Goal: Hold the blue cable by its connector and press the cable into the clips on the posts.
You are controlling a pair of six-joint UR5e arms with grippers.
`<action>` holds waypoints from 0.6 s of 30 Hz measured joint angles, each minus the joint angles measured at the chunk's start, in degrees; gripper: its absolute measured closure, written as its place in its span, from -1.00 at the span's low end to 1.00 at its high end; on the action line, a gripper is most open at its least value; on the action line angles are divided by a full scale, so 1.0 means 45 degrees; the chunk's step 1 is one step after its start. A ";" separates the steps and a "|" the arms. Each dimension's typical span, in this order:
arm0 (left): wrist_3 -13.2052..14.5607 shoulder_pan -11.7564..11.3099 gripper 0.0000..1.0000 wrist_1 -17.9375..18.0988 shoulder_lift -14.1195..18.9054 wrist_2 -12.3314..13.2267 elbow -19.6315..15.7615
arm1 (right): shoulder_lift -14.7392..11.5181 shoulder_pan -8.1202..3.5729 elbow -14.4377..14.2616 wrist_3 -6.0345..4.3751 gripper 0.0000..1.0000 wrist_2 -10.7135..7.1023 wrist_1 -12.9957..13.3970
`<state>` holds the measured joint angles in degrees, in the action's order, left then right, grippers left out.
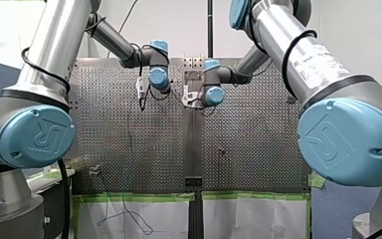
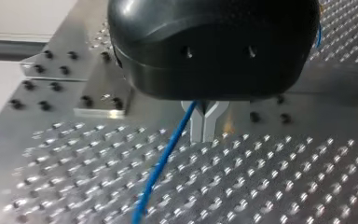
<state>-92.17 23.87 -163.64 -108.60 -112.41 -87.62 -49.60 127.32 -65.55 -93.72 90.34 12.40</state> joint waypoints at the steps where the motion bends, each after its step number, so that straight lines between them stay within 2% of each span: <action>1: -0.0105 0.0068 0.98 0.0017 -0.0053 -0.0010 -0.0005 | -0.0001 -0.0045 -0.0096 0.0003 1.00 0.0021 0.0001; 4: -0.0333 0.0230 0.98 0.0042 -0.0117 -0.0041 -0.0010 | -0.0003 -0.0189 -0.0408 0.0016 1.00 0.0099 0.0019; 10: -0.0371 0.0546 0.98 -0.0024 -0.0518 -0.0282 -0.0015 | -0.0006 -0.0405 -0.1001 0.0095 1.00 0.0244 0.0098; 14: -0.0393 0.0768 0.98 -0.0073 -0.0921 -0.0337 -0.0032 | -0.0008 -0.0487 -0.1380 0.0218 1.00 0.0305 0.0127; 18: -0.0501 0.0976 0.98 0.0158 -0.1359 -0.0354 -0.0174 | -0.0095 -0.0523 -0.1706 0.0402 1.00 0.0526 0.0145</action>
<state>-94.42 28.26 -162.93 -114.71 -114.00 -88.40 -50.02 124.97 -73.23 -91.91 92.71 13.05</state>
